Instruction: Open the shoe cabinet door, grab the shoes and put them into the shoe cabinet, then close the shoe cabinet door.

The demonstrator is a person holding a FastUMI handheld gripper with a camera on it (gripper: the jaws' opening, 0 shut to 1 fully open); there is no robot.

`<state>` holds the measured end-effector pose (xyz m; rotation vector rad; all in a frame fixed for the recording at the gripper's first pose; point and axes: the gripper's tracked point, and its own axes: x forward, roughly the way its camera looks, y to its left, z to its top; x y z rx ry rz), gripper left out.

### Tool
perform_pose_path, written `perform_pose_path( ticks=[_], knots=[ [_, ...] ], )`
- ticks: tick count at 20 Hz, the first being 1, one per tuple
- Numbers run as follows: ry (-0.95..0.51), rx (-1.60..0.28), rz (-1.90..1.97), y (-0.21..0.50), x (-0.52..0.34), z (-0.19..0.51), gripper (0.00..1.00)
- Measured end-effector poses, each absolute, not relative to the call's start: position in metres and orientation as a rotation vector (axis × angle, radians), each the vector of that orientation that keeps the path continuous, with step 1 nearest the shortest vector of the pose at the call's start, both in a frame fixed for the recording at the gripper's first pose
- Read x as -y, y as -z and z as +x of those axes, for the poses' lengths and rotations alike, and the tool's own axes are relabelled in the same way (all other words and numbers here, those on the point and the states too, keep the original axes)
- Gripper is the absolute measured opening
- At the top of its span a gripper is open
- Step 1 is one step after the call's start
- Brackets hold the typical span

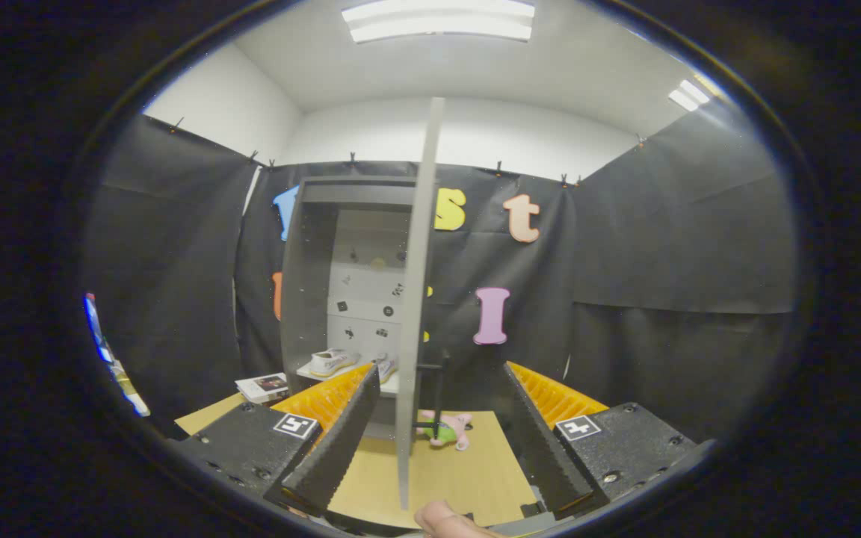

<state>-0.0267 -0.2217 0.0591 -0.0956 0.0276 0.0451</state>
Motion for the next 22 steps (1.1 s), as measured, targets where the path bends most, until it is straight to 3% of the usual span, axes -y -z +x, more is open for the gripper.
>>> perform_pose_path(
  ticks=[4, 9, 15, 17, 19, 22],
  knots=[
    [0.026, -0.037, -0.09, -0.05, 0.282, 0.001, 1.0],
    [0.043, -0.079, -0.096, -0.027, 0.281, 0.033, 1.0],
    [0.046, -0.098, -0.098, -0.008, 0.255, 0.064, 1.0],
    [-0.021, -0.141, -0.092, 0.011, 0.221, 0.067, 1.0],
    [0.031, -0.104, -0.128, 0.007, 0.22, 0.069, 0.92],
    [0.029, -0.098, -0.132, 0.008, 0.195, 0.059, 0.91]
  ],
)
